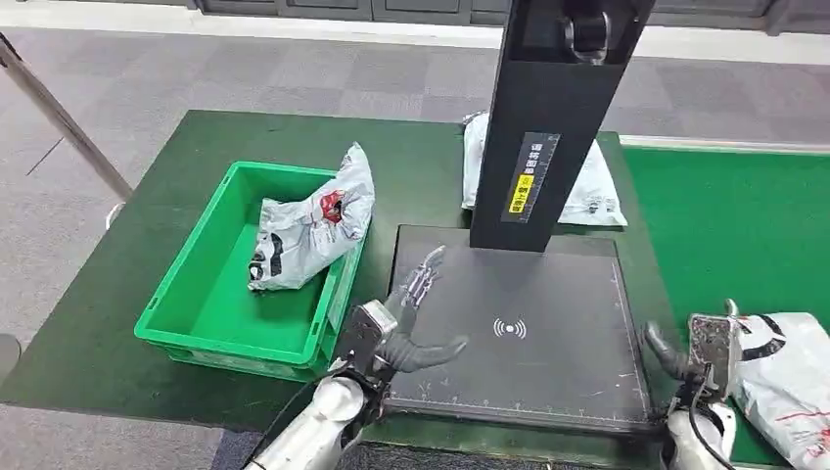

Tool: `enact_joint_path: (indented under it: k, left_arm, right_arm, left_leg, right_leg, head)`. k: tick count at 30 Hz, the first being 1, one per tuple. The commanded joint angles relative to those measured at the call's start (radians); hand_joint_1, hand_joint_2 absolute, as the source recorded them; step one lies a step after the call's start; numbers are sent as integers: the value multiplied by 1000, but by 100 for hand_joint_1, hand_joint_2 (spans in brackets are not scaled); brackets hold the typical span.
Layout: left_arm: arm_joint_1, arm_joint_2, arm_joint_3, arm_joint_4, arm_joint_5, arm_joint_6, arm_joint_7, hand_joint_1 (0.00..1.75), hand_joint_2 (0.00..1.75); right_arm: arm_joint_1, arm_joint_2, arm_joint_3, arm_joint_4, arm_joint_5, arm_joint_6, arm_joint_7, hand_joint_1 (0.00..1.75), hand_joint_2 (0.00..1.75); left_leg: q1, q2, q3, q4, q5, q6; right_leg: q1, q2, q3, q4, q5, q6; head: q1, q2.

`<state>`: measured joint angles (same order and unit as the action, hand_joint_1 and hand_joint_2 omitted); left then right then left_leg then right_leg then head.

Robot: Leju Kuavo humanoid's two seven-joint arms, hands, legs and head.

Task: Moved the parcel from conveyor to table for the left to box.

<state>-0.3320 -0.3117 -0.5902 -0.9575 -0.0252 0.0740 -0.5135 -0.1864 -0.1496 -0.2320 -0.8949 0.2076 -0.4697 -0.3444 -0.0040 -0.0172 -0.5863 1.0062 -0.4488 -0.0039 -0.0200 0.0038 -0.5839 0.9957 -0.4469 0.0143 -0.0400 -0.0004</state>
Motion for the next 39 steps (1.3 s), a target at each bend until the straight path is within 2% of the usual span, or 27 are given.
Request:
enact_joint_path:
  k: [1, 4, 9, 10, 12, 15, 17, 18, 19, 22, 24, 27, 29, 31, 34, 35, 36, 37, 39]
  left_arm:
    - [-59, 6, -106, 153, -18, 7, 0, 0, 175]
    - [-61, -2, -109, 198, 3, -9, -9, 0, 175]
    - [-94, 1, -104, 243, 27, 7, -38, 0, 175]
    - [-104, 4, -101, 247, 37, 2, -46, 0, 175]
    - [-113, 5, -96, 244, 46, -4, -49, 0, 175]
    - [-119, 10, -100, 231, 45, -13, -48, 0, 175]
    - [-126, 10, -101, 231, 47, -28, -48, 0, 175]
    - [-130, 11, -100, 229, 48, -32, -48, 0, 175]
    - [-127, 12, -94, 221, 49, -31, -48, 0, 175]
    - [-123, 14, -91, 210, 48, -30, -46, 0, 175]
    - [-114, 17, -83, 198, 38, -17, -26, 0, 175]
    - [-103, 23, -64, 181, 17, 10, 3, 0, 175]
    - [-100, 31, -57, 174, 9, 10, 6, 0, 175]
    - [-96, 38, -48, 170, 4, 23, 8, 0, 175]
    - [-84, 46, -20, 154, 10, 79, -9, 0, 175]
    - [-77, 48, -7, 141, 12, 112, -18, 0, 175]
    - [-74, 54, -1, 130, 13, 129, -24, 0, 175]
    - [-75, 56, -1, 127, 14, 127, -23, 0, 175]
    - [-68, 53, 15, 115, -10, 207, -42, 0, 175]
  right_arm:
    - [-65, -82, -140, 244, 51, -55, 12, 0, 175]
    - [-72, -154, -144, 361, 196, -176, 120, 0, 175]
    - [-93, -249, -142, 525, 356, -157, 309, 0, 175]
    - [-103, -272, -107, 571, 451, -131, 419, 0, 175]
    - [-107, -293, -70, 601, 548, -108, 539, 0, 175]
    - [-133, -306, -71, 628, 589, 35, 622, 0, 175]
    - [-129, -319, -74, 641, 602, 279, 674, 0, 175]
    - [-115, -320, -84, 632, 610, 332, 656, 131, 175]
    - [-114, -318, -70, 632, 641, 321, 672, 175, 175]
    - [-118, -312, -73, 630, 649, 321, 678, 175, 175]
    - [-124, -302, -108, 622, 645, 323, 651, 175, 175]
    - [-149, -287, -132, 616, 660, 330, 613, 175, 175]
    - [-166, -276, -137, 606, 678, 298, 585, 175, 175]
    - [-189, -257, -160, 584, 676, 218, 521, 175, 175]
    - [-209, -182, -246, 484, 596, 54, 294, 175, 175]
    - [-196, -132, -291, 394, 518, 33, 174, 175, 175]
    - [-161, -82, -292, 272, 466, 64, 150, 175, 175]
    - [-142, -67, -279, 220, 463, 68, 180, 175, 175]
    - [-88, 3, -300, 43, 294, 77, 32, 175, 175]
  left_leg:
    - [0, -1, 2, -1, 0, 0]
    - [2, 2, 3, -2, 0, 0]
    - [0, -4, 2, -1, -1, 1]
    - [-1, -2, 1, 0, -1, 2]
    - [0, 0, 2, -1, -1, 1]
    - [-1, 0, 0, 0, -2, 2]
    - [0, 2, 1, 0, -2, 1]
    - [-1, 0, 1, 0, -2, 2]
    - [0, 0, 1, 0, -1, 1]
    - [3, -1, 3, 0, -1, 3]
    - [5, -3, 3, 0, -1, 4]
    - [5, -1, 4, 3, -2, 5]
    - [5, 0, 5, 1, -1, 5]
    - [5, 4, 5, 0, -1, 5]
    - [5, 3, 5, 5, -3, 7]
    - [5, 6, 4, 4, -3, 7]
    - [4, 10, 5, 3, -3, 7]
    - [5, 11, 3, 4, -4, 7]
    - [4, 11, -6, 4, -4, 7]
  right_leg:
    - [1, -2, 4, -3, 0, 0]
    - [2, -1, 6, -5, 1, -1]
    - [0, -6, 5, -3, -1, 0]
    - [0, -4, 3, -2, -1, 0]
    - [0, -2, 4, -4, 0, 0]
    - [0, -1, 2, -1, 0, 0]
    - [0, -1, 3, -3, 0, -1]
    - [0, -2, 3, -2, 0, 0]
    - [0, -3, 3, -2, 0, 0]
    - [4, -3, 8, -7, 1, 0]
    - [6, -5, 10, -9, 0, 3]
    - [6, -2, 14, -10, 1, 5]
    - [6, -1, 15, -12, 3, 6]
    - [5, 2, 14, -14, 5, 7]
    - [5, 3, 15, -11, 3, 9]
    - [5, 5, 14, -11, 4, 8]
    - [4, 9, 13, -12, 6, 8]
    - [5, 10, 13, -11, 6, 8]
    - [4, 10, 11, -9, 5, 8]
  head:
    - [0, 0]
    - [0, 0]
    - [0, 0]
    - [0, 0]
    - [0, 0]
    - [0, 0]
    - [0, 0]
    - [0, 0]
    - [0, 0]
    - [0, 0]
    - [0, 0]
    - [0, 0]
    - [0, 0]
    - [0, 0]
    - [0, 0]
    - [0, 0]
    - [0, 0]
    - [0, 0]
    - [0, 0]
